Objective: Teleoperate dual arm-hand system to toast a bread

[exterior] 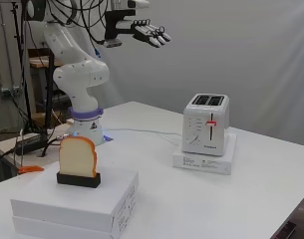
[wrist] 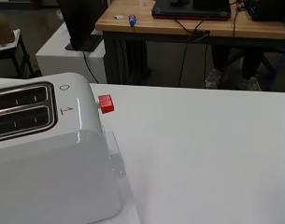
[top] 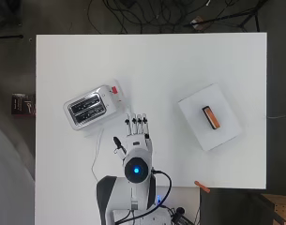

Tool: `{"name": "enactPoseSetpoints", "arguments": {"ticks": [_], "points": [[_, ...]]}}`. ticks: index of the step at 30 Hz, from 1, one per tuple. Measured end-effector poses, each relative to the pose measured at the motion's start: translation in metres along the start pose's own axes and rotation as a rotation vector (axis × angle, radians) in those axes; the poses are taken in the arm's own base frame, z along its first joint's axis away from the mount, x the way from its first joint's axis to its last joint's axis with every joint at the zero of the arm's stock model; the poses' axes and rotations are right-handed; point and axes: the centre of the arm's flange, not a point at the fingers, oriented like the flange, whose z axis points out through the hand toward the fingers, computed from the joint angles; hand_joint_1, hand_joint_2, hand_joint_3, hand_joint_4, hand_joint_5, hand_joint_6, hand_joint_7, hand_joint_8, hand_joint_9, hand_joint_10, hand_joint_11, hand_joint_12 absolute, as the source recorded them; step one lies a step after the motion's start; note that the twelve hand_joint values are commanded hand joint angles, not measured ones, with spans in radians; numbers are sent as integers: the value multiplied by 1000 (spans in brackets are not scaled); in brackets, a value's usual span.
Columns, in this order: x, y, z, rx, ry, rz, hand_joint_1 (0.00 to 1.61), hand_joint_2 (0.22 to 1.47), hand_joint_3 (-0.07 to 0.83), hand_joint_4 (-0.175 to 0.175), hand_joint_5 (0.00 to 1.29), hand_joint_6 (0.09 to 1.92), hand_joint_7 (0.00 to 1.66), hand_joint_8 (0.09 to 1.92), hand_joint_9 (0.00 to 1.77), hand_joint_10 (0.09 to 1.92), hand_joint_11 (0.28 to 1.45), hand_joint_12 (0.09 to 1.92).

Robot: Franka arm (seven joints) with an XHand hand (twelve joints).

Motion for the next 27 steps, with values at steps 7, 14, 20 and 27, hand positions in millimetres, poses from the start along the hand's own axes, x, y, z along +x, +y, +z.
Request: {"name": "enactPoseSetpoints", "arguments": {"ticks": [7, 14, 20, 27], "points": [[-20, -29, -16, -135, 96, -117, 210, 1159, 11, -40, 275, 87, 441, 87, 538, 87, 441, 87], [-30, -21, -14, -119, 106, -125, 237, 1140, -3, -59, 269, 87, 436, 87, 546, 87, 431, 87], [-80, 64, -38, -19, 113, -1, 206, 1135, -2, 1, 313, 87, 405, 87, 506, 87, 427, 87], [-190, 179, 16, 151, 3, 233, 16, 1084, -16, -14, 290, 87, 398, 87, 512, 87, 441, 87]]}}
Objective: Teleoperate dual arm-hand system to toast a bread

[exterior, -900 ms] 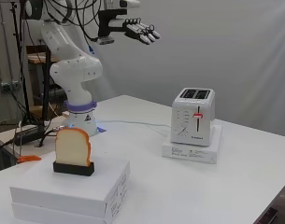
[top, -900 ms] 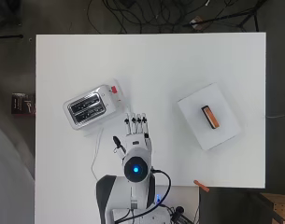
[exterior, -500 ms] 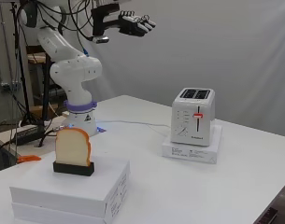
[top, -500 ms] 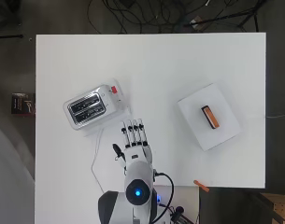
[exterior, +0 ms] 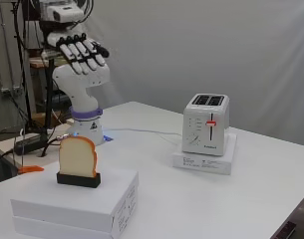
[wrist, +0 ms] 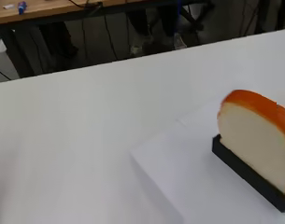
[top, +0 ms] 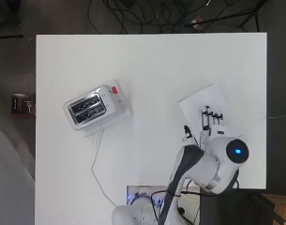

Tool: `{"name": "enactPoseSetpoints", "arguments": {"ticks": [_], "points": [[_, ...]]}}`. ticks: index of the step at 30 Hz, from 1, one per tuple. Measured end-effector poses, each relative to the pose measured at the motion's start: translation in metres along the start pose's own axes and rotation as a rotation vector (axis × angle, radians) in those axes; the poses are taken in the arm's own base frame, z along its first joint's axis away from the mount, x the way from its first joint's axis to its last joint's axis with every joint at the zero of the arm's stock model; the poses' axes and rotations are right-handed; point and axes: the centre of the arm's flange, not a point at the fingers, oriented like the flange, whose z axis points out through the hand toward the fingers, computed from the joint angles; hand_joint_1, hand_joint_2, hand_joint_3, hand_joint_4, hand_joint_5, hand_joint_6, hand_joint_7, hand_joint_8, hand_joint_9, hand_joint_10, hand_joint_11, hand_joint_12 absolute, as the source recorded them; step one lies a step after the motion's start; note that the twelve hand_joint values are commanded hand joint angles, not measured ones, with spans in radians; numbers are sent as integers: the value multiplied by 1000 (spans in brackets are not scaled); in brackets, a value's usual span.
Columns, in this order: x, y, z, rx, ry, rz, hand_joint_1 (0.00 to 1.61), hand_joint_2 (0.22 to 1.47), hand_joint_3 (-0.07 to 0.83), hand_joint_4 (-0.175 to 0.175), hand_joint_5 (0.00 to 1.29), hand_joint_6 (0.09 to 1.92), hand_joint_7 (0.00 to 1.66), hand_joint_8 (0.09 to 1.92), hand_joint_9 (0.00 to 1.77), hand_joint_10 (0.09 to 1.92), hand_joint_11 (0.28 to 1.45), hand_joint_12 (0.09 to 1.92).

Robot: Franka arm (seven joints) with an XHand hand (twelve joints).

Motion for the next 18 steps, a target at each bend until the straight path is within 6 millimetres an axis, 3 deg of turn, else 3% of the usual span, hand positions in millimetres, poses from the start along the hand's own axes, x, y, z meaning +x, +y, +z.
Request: {"name": "enactPoseSetpoints", "arguments": {"ticks": [3, 6, 8, 14, 16, 18], "points": [[-46, 45, 17, 76, -20, 127, 11, 1051, -21, -18, 289, 87, 412, 87, 523, 87, 431, 87], [-88, 69, 36, 132, -36, 229, 5, 1027, -7, 2, 297, 87, 443, 87, 622, 87, 502, 87], [-91, 76, 47, 158, -69, 251, 46, 1001, -11, 23, 304, 87, 459, 87, 663, 87, 536, 87], [-70, 100, 91, 254, -175, 232, 169, 942, -20, 39, 309, 87, 455, 87, 642, 87, 504, 87], [-72, 99, 90, 255, -211, 256, 180, 935, -19, 44, 309, 87, 438, 87, 617, 87, 495, 87], [-78, 94, 69, 218, -213, 284, 201, 936, -14, 52, 314, 87, 426, 87, 604, 87, 497, 87]]}}
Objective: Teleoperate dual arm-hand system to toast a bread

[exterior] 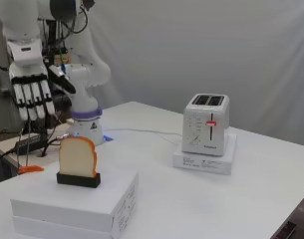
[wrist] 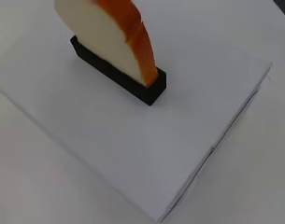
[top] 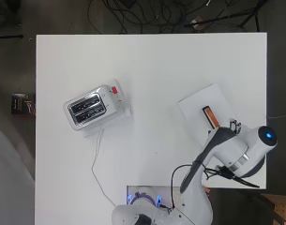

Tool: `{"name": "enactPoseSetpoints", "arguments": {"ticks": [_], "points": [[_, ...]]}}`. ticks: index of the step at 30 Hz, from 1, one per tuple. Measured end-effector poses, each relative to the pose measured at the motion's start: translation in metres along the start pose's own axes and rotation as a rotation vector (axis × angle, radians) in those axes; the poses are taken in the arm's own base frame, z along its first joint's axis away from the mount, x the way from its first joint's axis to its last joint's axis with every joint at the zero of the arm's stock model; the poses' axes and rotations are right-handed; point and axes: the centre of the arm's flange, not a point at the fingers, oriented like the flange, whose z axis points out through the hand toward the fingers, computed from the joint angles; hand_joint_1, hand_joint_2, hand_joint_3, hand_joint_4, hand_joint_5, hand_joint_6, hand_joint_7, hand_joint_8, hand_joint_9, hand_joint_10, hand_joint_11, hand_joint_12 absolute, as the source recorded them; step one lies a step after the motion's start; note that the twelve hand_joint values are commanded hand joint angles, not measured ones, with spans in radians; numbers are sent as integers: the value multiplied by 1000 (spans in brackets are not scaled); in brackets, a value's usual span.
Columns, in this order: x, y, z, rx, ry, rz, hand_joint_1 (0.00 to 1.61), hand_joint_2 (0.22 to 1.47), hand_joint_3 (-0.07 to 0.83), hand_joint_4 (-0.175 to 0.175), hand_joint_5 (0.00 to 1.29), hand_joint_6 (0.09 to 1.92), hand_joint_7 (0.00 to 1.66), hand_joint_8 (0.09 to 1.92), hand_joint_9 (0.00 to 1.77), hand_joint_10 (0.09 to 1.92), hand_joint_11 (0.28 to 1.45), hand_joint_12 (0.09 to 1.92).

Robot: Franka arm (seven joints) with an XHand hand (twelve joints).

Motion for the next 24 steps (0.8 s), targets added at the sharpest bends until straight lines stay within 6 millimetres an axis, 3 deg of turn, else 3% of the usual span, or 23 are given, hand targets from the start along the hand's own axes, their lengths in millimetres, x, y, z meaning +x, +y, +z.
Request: {"name": "enactPoseSetpoints", "arguments": {"ticks": [4, 7, 10, 14, 16, 21, 24], "points": [[-25, -16, -30, -39, 103, -13, 244, 948, -4, 65, 331, 87, 426, 87, 608, 87, 512, 87], [-25, -15, -36, -38, 113, -13, 274, 950, -2, 69, 332, 87, 422, 87, 603, 87, 511, 87], [4, 2, -21, 4, 32, -2, 297, 948, -3, 71, 325, 87, 412, 87, 585, 87, 501, 87], [51, 44, 35, 121, -102, 7, 315, 950, -1, 69, 315, 87, 397, 87, 564, 87, 492, 87], [65, 57, 54, 161, -127, -3, 318, 955, 2, 67, 313, 87, 395, 87, 566, 87, 494, 87], [67, 62, 56, 135, -118, -55, 327, 958, 1, 61, 321, 87, 427, 87, 585, 87, 503, 87], [52, 44, 48, 100, -120, -66, 358, 952, -2, 63, 338, 87, 450, 87, 601, 87, 505, 87]]}}
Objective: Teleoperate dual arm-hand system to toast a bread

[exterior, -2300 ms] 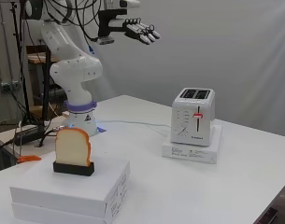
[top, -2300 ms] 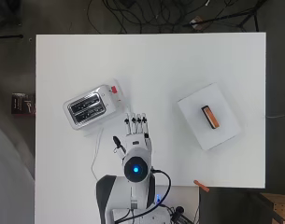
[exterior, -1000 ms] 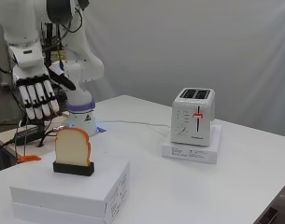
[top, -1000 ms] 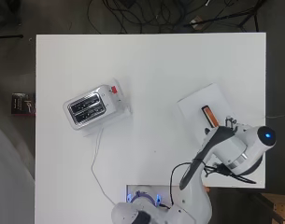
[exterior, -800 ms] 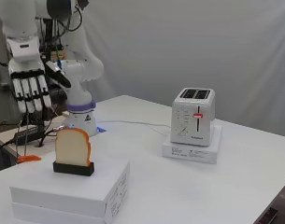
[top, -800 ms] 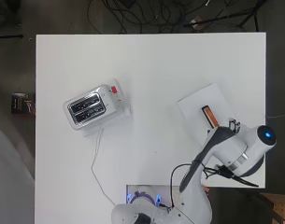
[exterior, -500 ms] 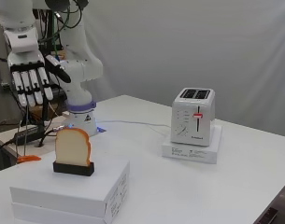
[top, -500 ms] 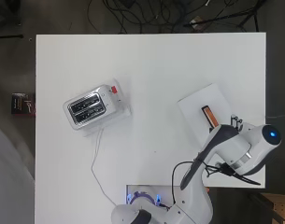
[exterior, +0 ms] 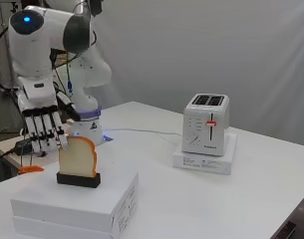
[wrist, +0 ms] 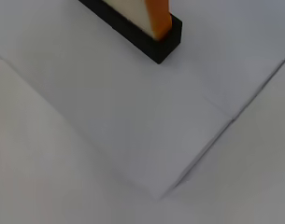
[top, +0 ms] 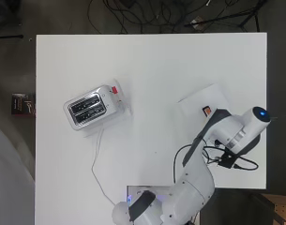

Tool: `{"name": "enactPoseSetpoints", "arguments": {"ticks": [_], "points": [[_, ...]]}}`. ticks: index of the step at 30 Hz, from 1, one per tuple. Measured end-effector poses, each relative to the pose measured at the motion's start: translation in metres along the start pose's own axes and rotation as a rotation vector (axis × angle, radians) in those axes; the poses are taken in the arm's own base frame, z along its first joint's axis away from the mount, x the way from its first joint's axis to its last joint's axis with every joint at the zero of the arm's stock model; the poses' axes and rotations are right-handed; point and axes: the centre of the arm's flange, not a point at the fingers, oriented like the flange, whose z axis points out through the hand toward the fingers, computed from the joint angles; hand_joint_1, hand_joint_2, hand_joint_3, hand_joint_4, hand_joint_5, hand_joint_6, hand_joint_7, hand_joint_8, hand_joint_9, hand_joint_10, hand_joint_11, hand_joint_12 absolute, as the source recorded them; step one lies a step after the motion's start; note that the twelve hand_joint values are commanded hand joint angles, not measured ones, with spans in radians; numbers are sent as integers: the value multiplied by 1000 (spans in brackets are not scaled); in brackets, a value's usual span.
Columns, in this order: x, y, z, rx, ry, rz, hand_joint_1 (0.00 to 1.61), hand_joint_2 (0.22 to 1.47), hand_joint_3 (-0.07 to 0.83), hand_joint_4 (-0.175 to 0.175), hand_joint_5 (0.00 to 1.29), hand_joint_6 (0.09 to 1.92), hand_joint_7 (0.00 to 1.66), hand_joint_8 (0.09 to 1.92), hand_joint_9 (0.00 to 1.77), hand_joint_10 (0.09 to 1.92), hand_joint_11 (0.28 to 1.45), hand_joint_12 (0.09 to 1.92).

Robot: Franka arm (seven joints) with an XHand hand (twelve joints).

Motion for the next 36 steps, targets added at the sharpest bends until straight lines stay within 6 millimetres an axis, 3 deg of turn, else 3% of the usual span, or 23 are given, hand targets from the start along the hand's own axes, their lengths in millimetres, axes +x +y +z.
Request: {"name": "enactPoseSetpoints", "arguments": {"ticks": [5, 7, 9, 13, 14, 16, 19, 22, 25, 28, 29, 30, 31, 32, 33, 34, 36], "points": [[-37, -54, -51, -136, 19, 45, 364, 965, 4, 64, 351, 87, 483, 87, 637, 87, 527, 87], [-31, -67, -64, -173, 46, -2, 364, 975, 8, 56, 337, 87, 481, 87, 638, 87, 530, 87], [-4, -75, -69, -183, 47, -75, 363, 981, 9, 48, 321, 87, 476, 87, 634, 87, 532, 87], [80, -105, -74, -222, -98, -165, 350, 986, 8, 33, 283, 87, 460, 87, 619, 87, 530, 87], [94, -113, -76, -239, -137, -167, 342, 988, 8, 29, 275, 87, 454, 87, 613, 87, 527, 87], [99, -119, -79, -256, -172, -146, 327, 992, 7, 22, 268, 87, 442, 87, 600, 87, 522, 87], [64, -92, -74, -207, -109, -109, 312, 996, 7, 14, 264, 87, 432, 87, 590, 87, 522, 87], [34, -48, -42, -92, 2, -130, 313, 1003, 8, 8, 262, 87, 426, 87, 588, 87, 525, 87], [29, -13, -3, 10, 55, -150, 312, 1017, 12, 4, 261, 87, 425, 87, 593, 87, 531, 87], [34, 8, 28, 67, 10, -112, 320, 1035, 15, 8, 275, 87, 428, 87, 600, 87, 536, 87], [35, 11, 33, 73, -8, -99, 356, 1054, 13, 28, 363, 87, 457, 87, 610, 87, 536, 87], [35, 13, 35, 73, -23, -82, 671, 1106, 5, -42, 550, 434, 606, 426, 748, 87, 589, 87], [34, 14, 36, 72, -31, -65, 912, 1130, 9, -47, 666, 798, 780, 697, 990, 90, 668, 212], [34, 15, 39, 71, -30, -55, 1061, 1144, 10, -67, 725, 990, 895, 878, 1166, 209, 687, 522], [33, 16, 40, 69, -21, -50, 1141, 1157, 8, -85, 745, 1092, 951, 996, 1229, 341, 664, 731], [29, 16, 41, 65, -9, -44, 1179, 1167, 4, -97, 748, 1146, 974, 1064, 1235, 453, 641, 825], [15, 20, 40, 62, 13, -16, 1206, 1176, 1, -110, 749, 1179, 987, 1125, 1206, 604, 620, 871]]}}
